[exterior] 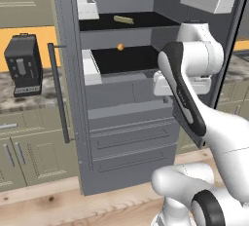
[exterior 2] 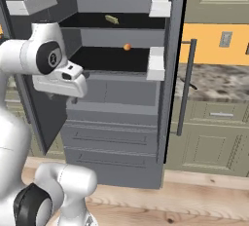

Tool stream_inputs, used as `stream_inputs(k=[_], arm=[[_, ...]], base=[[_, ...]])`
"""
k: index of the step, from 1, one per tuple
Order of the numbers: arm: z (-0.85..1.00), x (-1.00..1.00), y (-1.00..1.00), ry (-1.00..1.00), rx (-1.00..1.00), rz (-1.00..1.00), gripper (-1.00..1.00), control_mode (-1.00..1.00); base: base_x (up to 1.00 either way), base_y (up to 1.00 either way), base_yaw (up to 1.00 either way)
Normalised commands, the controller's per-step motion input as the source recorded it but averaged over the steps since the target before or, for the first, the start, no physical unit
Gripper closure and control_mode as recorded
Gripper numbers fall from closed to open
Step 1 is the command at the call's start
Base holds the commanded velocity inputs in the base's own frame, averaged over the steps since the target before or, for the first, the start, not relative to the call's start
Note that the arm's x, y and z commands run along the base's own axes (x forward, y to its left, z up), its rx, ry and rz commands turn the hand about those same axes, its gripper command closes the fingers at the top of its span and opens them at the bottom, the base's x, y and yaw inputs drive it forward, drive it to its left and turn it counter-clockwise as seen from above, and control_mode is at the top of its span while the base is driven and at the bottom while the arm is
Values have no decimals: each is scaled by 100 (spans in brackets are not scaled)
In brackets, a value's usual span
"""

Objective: Retrieve the butter from the fridge and place it on a plate on the dining table. Then retrieve the butter knife by the fridge and place it near the plate.

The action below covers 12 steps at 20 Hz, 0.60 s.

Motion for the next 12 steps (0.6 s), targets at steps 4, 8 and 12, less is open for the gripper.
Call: stream_inputs(k=[4, 8, 12], arm=[[-1, -61, 0, -9, 0, 18, -100, -100], [-3, -12, 0, -1, 0, 8, -100, -100], [0, 0, 0, 0, 0, 0, -100, -100]], base=[[0, 0, 0], [0, 0, 0], [0, 0, 0]])
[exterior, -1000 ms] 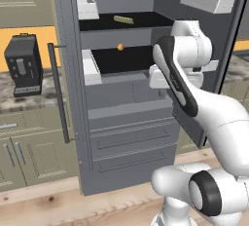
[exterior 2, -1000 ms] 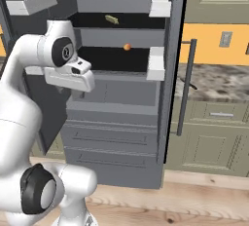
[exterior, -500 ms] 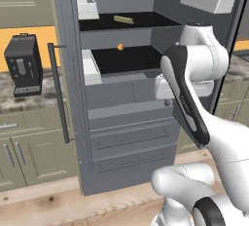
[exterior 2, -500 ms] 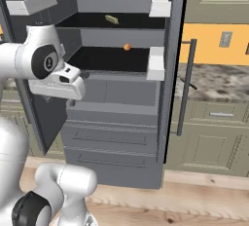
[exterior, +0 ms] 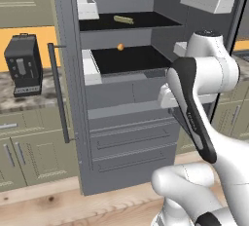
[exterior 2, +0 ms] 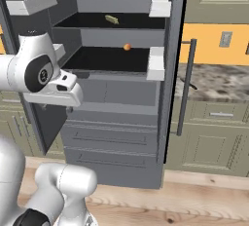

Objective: Retrieve the butter from the fridge and place it on a plate on the dining table. Then retrieve the butter knife by the fridge and place it near the plate.

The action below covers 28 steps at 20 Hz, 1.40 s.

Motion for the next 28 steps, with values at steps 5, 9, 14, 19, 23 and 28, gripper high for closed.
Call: stream_inputs(k=[5, 9, 14, 19, 23, 28], arm=[[0, 0, 0, -1, 0, 0, -100, 100], [0, 0, 0, 0, 0, 0, -100, 100], [0, 0, 0, 0, 0, 0, -100, 100], [0, 0, 0, 0, 0, 0, -100, 100], [0, 0, 0, 0, 0, 0, -100, 100], [0, 0, 0, 0, 0, 0, -100, 100]], base=[[2, -2, 1], [60, -34, 13], [83, -59, 21], [73, 0, 0], [86, 4, -3], [85, 14, -1]])
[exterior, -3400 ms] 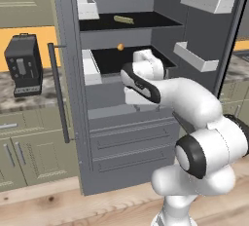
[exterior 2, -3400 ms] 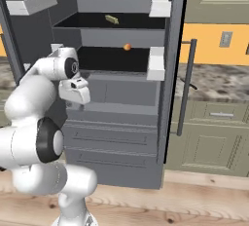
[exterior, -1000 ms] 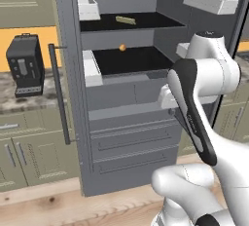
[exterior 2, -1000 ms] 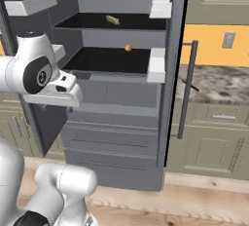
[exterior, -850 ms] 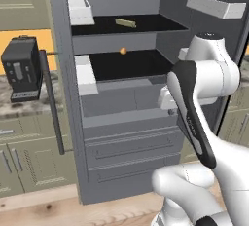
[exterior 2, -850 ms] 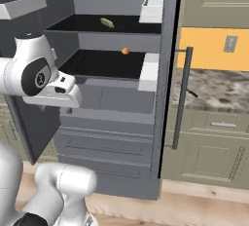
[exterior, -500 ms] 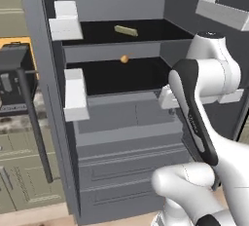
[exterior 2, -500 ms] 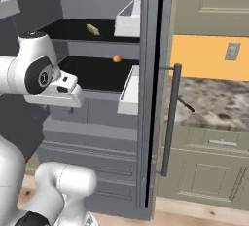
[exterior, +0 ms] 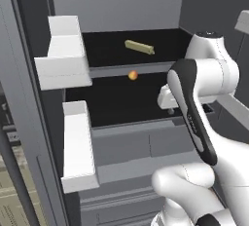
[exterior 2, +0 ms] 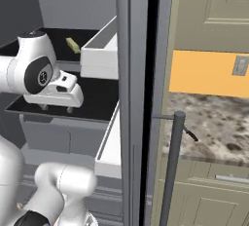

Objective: Retrieve the butter from the fridge and place it on a plate on the dining table. Then retrieve the butter knife by the fridge and place it near the plate.

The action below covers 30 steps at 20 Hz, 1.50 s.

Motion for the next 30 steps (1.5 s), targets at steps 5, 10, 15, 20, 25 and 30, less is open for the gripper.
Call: stream_inputs(k=[5, 10, 15, 20, 25, 30], arm=[[0, 0, 0, 0, 0, 0, -100, 100], [0, 0, 0, 0, 0, 0, -100, 100], [0, 2, 0, 0, 0, 0, -100, -100], [6, 7, 15, -24, -7, 5, -100, -100], [43, 1, 4, -54, -12, 18, -100, -100], [76, 6, 0, -34, -3, 12, -100, -100]], base=[[56, 27, 0], [34, 18, 0], [7, 9, 2], [0, 0, 0], [0, 0, 0], [0, 0, 0]])
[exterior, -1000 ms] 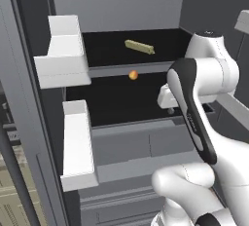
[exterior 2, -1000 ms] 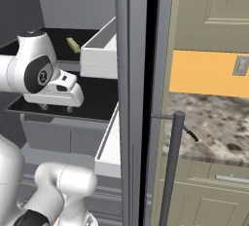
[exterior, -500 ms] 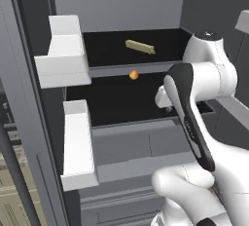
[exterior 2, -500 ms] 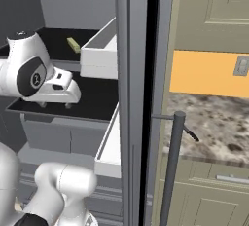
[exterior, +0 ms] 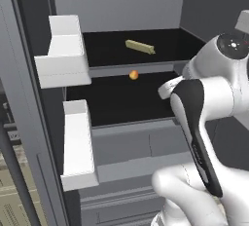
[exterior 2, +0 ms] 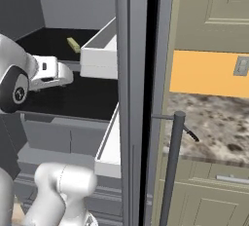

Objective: Retrieve the butter from the fridge and place it on a plate on the dining table. Then retrieve the butter knife by the fridge and place it near the plate.

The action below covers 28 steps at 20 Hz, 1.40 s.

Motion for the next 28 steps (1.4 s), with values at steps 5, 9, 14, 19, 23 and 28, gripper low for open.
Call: stream_inputs(k=[5, 9, 14, 19, 23, 28], arm=[[75, 39, 8, -5, 0, 2, -100, -100], [28, 58, 1, 12, 15, 0, -100, -100], [3, 45, 4, 3, 11, 0, -100, -100], [-8, 43, 5, -6, 13, 0, -100, -100], [-1, 55, 0, -9, 12, 0, -100, -100], [7, 34, 0, 0, 0, 0, -100, -100]], base=[[0, 0, 0], [0, 0, 0], [0, 0, 0], [0, 0, 0], [0, 0, 0], [0, 0, 0]])
